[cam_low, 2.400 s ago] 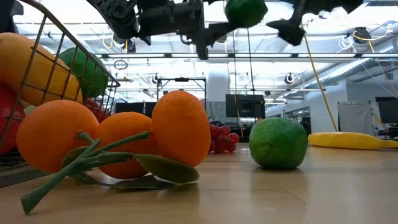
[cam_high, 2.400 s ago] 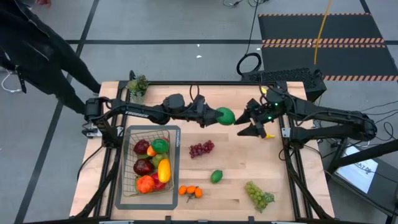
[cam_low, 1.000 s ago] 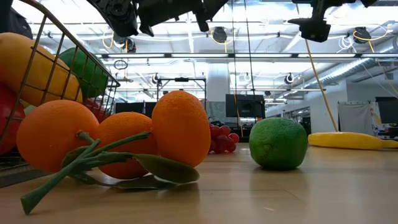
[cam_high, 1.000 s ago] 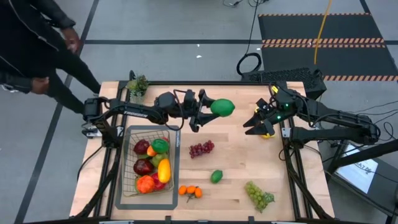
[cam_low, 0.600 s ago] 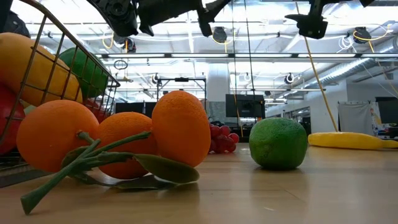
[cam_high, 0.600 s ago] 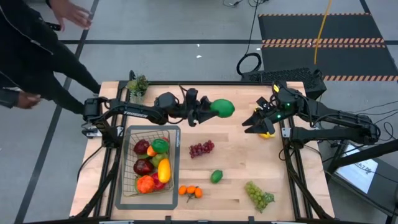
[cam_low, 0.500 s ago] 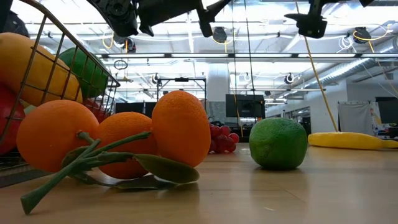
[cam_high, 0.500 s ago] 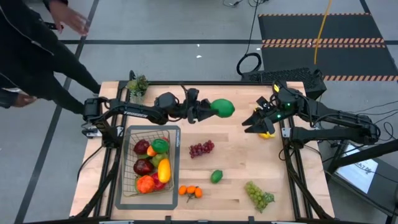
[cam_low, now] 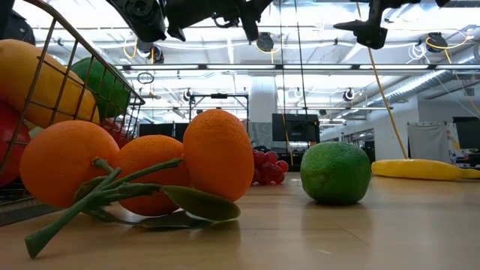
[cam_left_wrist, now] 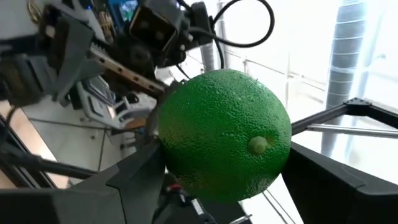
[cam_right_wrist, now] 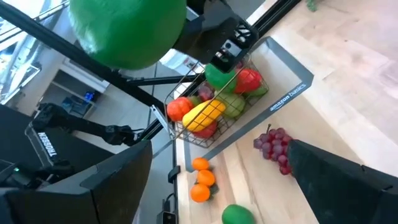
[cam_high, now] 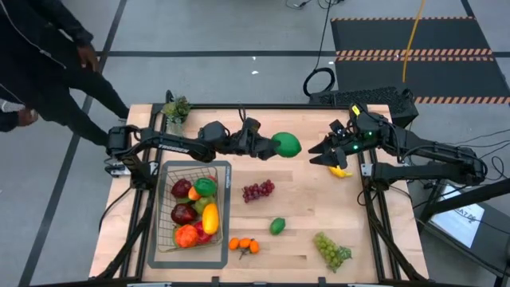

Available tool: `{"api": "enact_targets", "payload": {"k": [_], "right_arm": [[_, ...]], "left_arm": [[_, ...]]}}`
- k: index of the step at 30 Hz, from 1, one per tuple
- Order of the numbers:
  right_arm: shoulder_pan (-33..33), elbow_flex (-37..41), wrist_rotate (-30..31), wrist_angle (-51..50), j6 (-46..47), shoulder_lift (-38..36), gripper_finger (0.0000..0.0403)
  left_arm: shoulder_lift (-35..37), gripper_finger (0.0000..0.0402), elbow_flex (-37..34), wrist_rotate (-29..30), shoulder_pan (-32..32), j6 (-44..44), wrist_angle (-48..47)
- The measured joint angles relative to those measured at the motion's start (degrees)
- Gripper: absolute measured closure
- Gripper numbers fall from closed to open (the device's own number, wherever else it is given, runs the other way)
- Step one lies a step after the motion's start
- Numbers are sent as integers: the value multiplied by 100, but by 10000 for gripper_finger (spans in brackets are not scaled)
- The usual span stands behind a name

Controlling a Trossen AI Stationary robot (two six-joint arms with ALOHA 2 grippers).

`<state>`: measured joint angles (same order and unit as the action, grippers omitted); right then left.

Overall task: Build produce basket
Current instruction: Put the top green lime into the wire basket

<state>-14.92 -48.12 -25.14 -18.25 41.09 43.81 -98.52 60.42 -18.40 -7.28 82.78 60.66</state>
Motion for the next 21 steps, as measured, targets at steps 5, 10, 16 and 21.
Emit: {"api": "enact_targets", "payload": {"k": [5,10,16,21], "right_arm": [[62,0,-23,-1,337,-7,35],[300,0,176,6,1072,-15,35],[681,0,554,386,1688,-28,35],[903,0,1124,516,1629,-28,35]], "left_arm": [[0,108,0,1,176,-331,0],[0,108,0,-155,368,-1083,459],[499,108,2,-664,714,-1915,161],[1295,108,2,-767,1074,-2698,-1930]]}}
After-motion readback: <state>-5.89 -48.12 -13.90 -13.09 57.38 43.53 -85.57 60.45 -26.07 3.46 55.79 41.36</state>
